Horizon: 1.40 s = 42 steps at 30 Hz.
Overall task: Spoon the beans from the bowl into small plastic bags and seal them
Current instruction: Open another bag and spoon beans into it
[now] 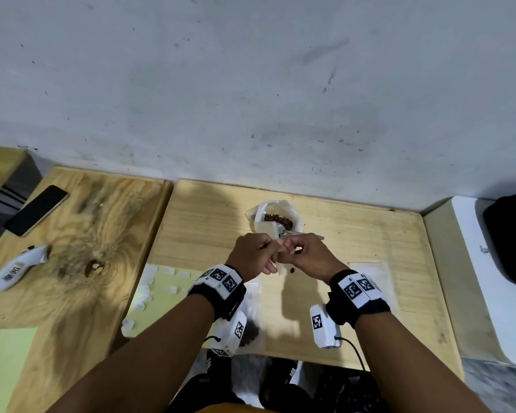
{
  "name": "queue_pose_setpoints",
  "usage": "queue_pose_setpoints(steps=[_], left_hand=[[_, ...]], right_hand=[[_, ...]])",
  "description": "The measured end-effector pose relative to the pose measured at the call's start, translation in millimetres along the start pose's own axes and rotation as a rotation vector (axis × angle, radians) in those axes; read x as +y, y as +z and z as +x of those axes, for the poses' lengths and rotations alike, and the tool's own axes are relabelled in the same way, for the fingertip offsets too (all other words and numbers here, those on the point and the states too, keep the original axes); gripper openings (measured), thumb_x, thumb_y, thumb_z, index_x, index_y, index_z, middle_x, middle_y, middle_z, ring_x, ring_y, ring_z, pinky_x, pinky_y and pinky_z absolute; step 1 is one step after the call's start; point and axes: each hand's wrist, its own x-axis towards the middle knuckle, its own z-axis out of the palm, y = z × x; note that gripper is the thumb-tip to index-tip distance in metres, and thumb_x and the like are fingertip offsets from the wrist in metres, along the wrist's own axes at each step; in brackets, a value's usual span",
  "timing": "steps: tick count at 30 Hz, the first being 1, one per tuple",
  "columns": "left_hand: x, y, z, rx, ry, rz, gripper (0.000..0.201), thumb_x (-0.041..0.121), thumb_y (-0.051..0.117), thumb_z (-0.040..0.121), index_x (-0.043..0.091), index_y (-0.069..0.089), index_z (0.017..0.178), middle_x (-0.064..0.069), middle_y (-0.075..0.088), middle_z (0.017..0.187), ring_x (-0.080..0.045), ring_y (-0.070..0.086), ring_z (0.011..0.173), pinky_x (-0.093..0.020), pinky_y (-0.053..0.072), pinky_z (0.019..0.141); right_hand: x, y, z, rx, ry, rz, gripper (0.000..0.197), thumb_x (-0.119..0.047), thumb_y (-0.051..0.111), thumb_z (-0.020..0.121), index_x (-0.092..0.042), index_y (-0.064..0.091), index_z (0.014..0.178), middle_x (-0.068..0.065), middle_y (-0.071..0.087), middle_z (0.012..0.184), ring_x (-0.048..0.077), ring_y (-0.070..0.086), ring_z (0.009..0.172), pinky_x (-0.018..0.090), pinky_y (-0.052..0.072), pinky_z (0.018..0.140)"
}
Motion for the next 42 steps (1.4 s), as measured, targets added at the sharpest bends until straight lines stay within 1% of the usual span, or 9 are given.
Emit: queue_pose_setpoints(steps=[5, 10, 20, 23, 26, 32, 36, 39, 42], left_hand=[[7.0, -0.5, -2.2, -0.039, -0.059, -0.086, 0.029, 0.009, 0.046, 0.091, -0.005, 0.064, 0.073, -0.029, 0.069, 0.073, -0.04, 0.07, 0.067, -0.041, 0.06, 0.063], [11.8, 3.9, 0.6, -0.059, -0.133, -0.044, 0.03, 0.013, 0.049, 0.087, -0.007, 0.066, 0.074, -0.024, 0.069, 0.068, -0.038, 0.072, 0.066, -0.043, 0.061, 0.065], [16.4, 4.9, 9.2, -0.058, -0.101, 0.02, 0.023, 0.01, 0.05, 0.089, -0.002, 0.064, 0.076, -0.015, 0.066, 0.063, -0.036, 0.07, 0.062, -0.046, 0.06, 0.065], [17.8, 2.7, 7.2, -0.078, -0.073, 0.116, 0.024, 0.013, 0.05, 0.089, -0.002, 0.065, 0.078, -0.012, 0.065, 0.061, -0.033, 0.069, 0.057, -0.034, 0.057, 0.054], [21.8, 1.2, 9.0, -0.071, -0.028, 0.273, 0.031, 0.018, 0.052, 0.086, 0.003, 0.061, 0.061, -0.009, 0.062, 0.054, -0.026, 0.064, 0.045, -0.026, 0.05, 0.046], [21.9, -5.5, 14.7, -0.026, 0.021, 0.549, 0.044, 0.029, 0.052, 0.081, 0.009, 0.046, 0.041, -0.016, 0.064, 0.051, -0.019, 0.052, 0.037, -0.026, 0.05, 0.054], [4.1, 1.0, 14.5, 0.095, 0.22, 0.439, 0.036, 0.052, 0.07, 0.071, 0.02, 0.056, 0.074, 0.003, 0.061, 0.08, -0.01, 0.054, 0.07, -0.03, 0.047, 0.068], [-1.9, 6.0, 12.4, 0.089, 0.283, 0.545, 0.106, 0.074, 0.074, 0.045, 0.025, 0.038, 0.131, 0.007, 0.044, 0.133, -0.014, 0.046, 0.118, -0.035, 0.045, 0.091], [-5.7, 6.2, 16.7, 0.065, 0.277, 0.709, 0.133, 0.074, 0.076, 0.04, 0.025, 0.015, 0.147, 0.006, 0.031, 0.149, -0.019, 0.035, 0.135, -0.045, 0.037, 0.104]], right_hand=[[0.0, -6.6, -5.1, -0.046, 0.097, 0.103, 0.014, -0.016, 0.07, 0.093, -0.005, 0.065, 0.086, -0.01, 0.053, 0.06, 0.0, 0.04, 0.041, 0.015, 0.032, 0.042], [6.9, -2.9, -0.5, -0.064, 0.026, -0.066, 0.013, -0.017, 0.067, 0.094, -0.008, 0.065, 0.086, -0.008, 0.06, 0.078, -0.005, 0.053, 0.06, 0.018, 0.044, 0.064], [12.9, -4.6, 3.9, 0.061, -0.05, -0.127, 0.021, -0.019, 0.069, 0.091, -0.025, 0.056, 0.075, -0.013, 0.057, 0.074, 0.005, 0.051, 0.066, 0.017, 0.042, 0.063], [11.9, -7.4, 4.5, 0.059, -0.07, -0.132, 0.028, -0.022, 0.071, 0.09, -0.023, 0.052, 0.07, -0.012, 0.055, 0.07, 0.002, 0.049, 0.06, 0.013, 0.039, 0.057], [8.9, -9.3, 5.7, 0.065, -0.038, -0.104, 0.025, -0.012, 0.07, 0.089, -0.016, 0.054, 0.071, -0.005, 0.06, 0.072, -0.001, 0.05, 0.053, 0.014, 0.04, 0.048], [9.2, -20.2, 10.9, 0.236, -0.028, -0.122, 0.021, -0.006, 0.064, 0.085, -0.013, 0.049, 0.072, 0.017, 0.069, 0.073, 0.023, 0.067, 0.063, 0.031, 0.049, 0.051], [3.1, -23.8, 7.6, 0.138, -0.04, -0.068, 0.022, 0.001, 0.061, 0.085, -0.017, 0.048, 0.083, 0.009, 0.063, 0.064, 0.017, 0.051, 0.05, 0.019, 0.04, 0.045], [3.3, -21.1, 10.0, 0.141, -0.081, -0.014, 0.023, 0.006, 0.054, 0.084, -0.016, 0.05, 0.078, 0.005, 0.052, 0.066, 0.017, 0.048, 0.054, 0.02, 0.04, 0.05], [0.2, -17.7, 11.9, 0.108, -0.048, 0.054, 0.025, 0.008, 0.053, 0.087, -0.015, 0.059, 0.08, 0.005, 0.05, 0.063, 0.01, 0.042, 0.047, 0.023, 0.039, 0.047]])
